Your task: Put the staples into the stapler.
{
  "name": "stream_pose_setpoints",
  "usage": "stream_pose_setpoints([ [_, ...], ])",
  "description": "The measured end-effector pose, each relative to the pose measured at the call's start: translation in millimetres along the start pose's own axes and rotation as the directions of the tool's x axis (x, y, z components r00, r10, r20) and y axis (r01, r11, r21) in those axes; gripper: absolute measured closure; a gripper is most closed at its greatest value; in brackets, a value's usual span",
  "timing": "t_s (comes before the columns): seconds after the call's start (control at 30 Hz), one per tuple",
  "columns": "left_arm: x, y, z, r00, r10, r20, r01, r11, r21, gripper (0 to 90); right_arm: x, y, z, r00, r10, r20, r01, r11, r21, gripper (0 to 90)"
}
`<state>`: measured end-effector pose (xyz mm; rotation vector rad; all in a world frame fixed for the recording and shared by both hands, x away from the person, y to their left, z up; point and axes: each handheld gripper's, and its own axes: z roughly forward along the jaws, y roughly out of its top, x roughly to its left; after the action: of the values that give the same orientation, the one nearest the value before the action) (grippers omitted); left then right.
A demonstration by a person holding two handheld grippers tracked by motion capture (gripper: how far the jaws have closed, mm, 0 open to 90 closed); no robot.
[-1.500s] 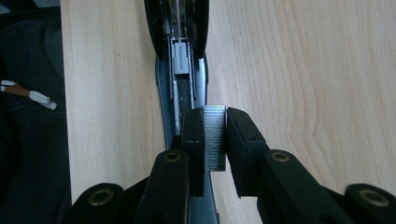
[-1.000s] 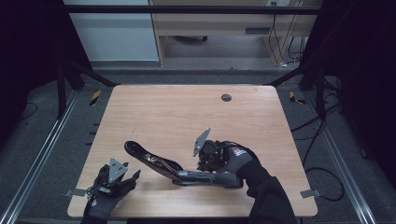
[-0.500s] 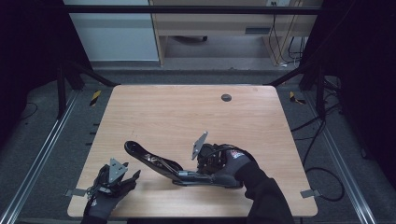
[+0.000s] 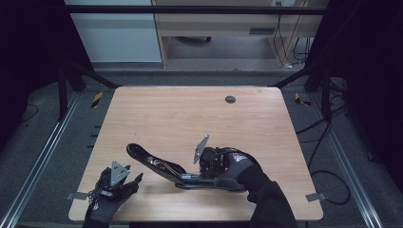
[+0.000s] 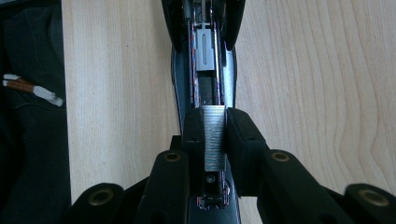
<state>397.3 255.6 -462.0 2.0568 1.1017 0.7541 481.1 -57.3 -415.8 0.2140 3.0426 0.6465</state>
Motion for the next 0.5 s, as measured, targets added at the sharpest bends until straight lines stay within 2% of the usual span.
stream_pose_setpoints([
  [0.3,0.0,0.0,-0.1,1.0000,0.001,-0.001,-0.001,1.0000,0.000,44.8,-0.4,0.3,3.4,1.0000,0.000,0.001,0.000,1.000,0.006,78.5],
  [0.5,-0.3,0.0,0.2,1.0000,0.000,0.000,0.000,1.0000,0.000,44.8,-0.8,-4.5,6.7,0.9999,0.013,-0.010,-0.013,1.000,-0.012,78.5],
])
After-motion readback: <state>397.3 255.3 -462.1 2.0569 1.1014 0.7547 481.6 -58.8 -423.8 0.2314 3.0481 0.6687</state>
